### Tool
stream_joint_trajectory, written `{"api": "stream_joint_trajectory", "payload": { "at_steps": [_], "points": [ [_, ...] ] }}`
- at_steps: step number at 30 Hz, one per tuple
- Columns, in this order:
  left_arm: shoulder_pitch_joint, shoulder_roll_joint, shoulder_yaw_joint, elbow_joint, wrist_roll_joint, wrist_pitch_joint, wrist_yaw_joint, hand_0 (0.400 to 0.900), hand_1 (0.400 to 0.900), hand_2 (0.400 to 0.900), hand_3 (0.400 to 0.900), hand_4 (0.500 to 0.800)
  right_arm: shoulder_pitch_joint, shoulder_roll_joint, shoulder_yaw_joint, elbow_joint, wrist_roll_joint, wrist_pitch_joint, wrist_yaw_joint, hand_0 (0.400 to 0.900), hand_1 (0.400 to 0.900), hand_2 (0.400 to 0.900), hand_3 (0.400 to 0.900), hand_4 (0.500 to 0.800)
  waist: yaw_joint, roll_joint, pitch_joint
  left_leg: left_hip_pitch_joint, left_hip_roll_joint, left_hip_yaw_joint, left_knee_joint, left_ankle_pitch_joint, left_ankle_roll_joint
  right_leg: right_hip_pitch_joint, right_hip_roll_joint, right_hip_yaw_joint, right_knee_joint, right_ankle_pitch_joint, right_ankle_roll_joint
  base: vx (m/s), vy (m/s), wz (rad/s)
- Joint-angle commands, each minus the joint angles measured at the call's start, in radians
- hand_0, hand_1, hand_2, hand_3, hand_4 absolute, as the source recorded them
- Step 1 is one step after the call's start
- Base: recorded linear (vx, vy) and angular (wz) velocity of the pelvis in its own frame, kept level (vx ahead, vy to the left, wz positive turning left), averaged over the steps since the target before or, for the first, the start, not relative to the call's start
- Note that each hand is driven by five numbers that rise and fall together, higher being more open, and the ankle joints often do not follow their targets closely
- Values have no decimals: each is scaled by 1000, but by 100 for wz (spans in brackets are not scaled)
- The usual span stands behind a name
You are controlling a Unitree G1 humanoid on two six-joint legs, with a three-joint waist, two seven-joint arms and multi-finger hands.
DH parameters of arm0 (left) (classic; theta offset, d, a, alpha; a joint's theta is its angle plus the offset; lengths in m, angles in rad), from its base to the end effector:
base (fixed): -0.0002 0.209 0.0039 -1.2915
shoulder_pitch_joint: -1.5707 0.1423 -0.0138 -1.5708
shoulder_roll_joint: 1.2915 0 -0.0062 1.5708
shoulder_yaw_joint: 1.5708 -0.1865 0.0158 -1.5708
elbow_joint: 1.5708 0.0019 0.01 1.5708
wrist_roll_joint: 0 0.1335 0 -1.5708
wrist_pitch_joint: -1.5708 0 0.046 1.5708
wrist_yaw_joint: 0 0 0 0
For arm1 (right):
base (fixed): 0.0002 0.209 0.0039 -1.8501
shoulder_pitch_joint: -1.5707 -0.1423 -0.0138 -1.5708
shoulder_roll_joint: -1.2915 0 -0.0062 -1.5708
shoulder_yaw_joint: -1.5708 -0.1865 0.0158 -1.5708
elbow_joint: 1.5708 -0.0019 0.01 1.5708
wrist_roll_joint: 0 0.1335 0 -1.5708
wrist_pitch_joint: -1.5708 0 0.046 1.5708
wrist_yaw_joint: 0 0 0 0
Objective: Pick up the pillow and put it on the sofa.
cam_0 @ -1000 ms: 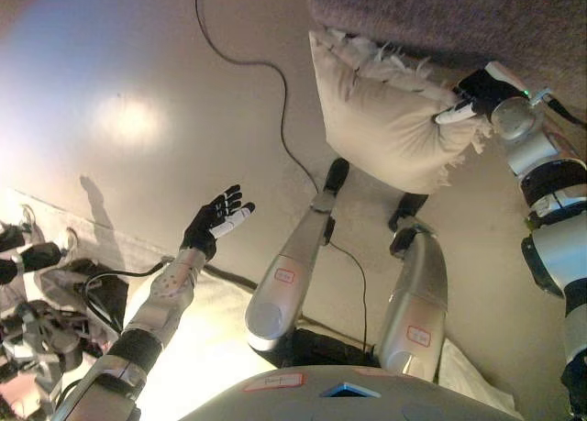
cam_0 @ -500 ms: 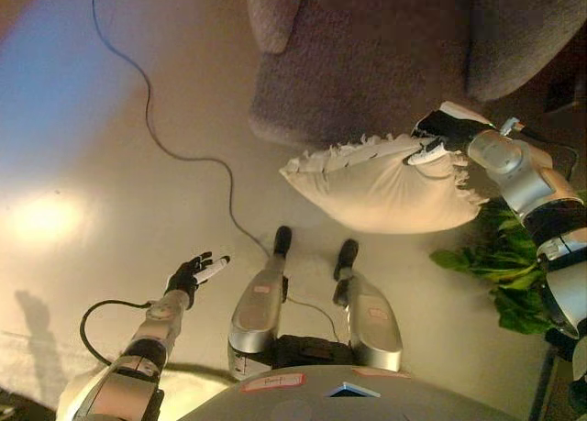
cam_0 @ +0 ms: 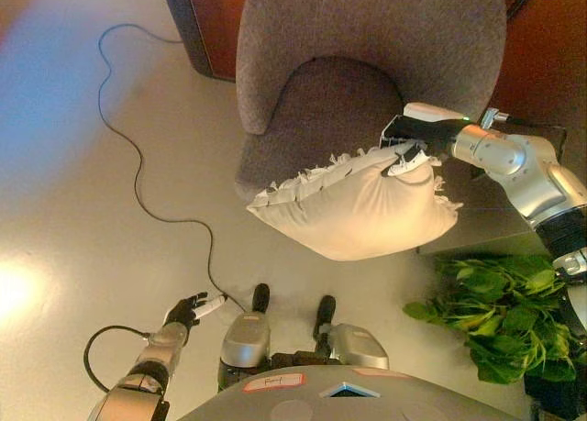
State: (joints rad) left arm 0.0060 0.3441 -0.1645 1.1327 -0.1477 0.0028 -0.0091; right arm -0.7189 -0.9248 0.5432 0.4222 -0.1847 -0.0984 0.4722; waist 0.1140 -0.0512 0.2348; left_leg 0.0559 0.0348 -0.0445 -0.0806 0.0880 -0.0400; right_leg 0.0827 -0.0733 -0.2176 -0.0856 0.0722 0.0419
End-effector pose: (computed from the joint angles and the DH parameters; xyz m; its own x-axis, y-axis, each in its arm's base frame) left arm 0.0837 0.2547 -0.1000 0.4101 0.2324 -0.8819 0.0345 0.9624 0.2696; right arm 0.3004 -0.2549 0.1700 0.8539 0.3380 -0.3957 -0.4640 0.1502 -0.8730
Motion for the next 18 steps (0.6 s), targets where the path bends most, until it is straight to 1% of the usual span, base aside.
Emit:
{"api": "stream_joint_trajectory", "payload": {
  "at_steps": [1, 4, 12, 18],
  "points": [
    [29, 26, -24, 65, 64, 7, 15, 900, 900, 900, 900, 800, -287, -82, -56, 27, 170, -29, -89, 400, 400, 400, 400, 500, 19, -41, -157, -3, -9, 33, 18, -114, -12, 0, -36, -3, 69, -87, 70, 100, 5, 9],
    [38, 27, -35, 73, 72, 12, 6, 900, 900, 900, 900, 800, -375, -102, -18, 92, 218, -21, -101, 400, 400, 400, 400, 500, 28, -41, -167, 7, -11, 26, 17, -117, -14, 14, -35, -8, 63, -88, 68, 110, 6, 10],
    [60, 42, -67, 66, 93, 29, 2, 900, 900, 900, 900, 800, -537, -115, 104, 298, 275, 36, -81, 400, 400, 400, 400, 500, 65, -41, -169, 10, -14, -2, 14, -113, -19, 40, -36, -26, 43, -86, 68, 96, -24, 14],
    [49, 54, -95, 64, 85, 3, 6, 900, 900, 900, 900, 800, -600, -78, 142, 447, 272, 81, -74, 400, 400, 400, 400, 500, 100, -28, -135, -29, -14, -30, 15, -96, -22, 23, -38, -41, 34, -83, 64, -29, -48, 17]
  ]
}}
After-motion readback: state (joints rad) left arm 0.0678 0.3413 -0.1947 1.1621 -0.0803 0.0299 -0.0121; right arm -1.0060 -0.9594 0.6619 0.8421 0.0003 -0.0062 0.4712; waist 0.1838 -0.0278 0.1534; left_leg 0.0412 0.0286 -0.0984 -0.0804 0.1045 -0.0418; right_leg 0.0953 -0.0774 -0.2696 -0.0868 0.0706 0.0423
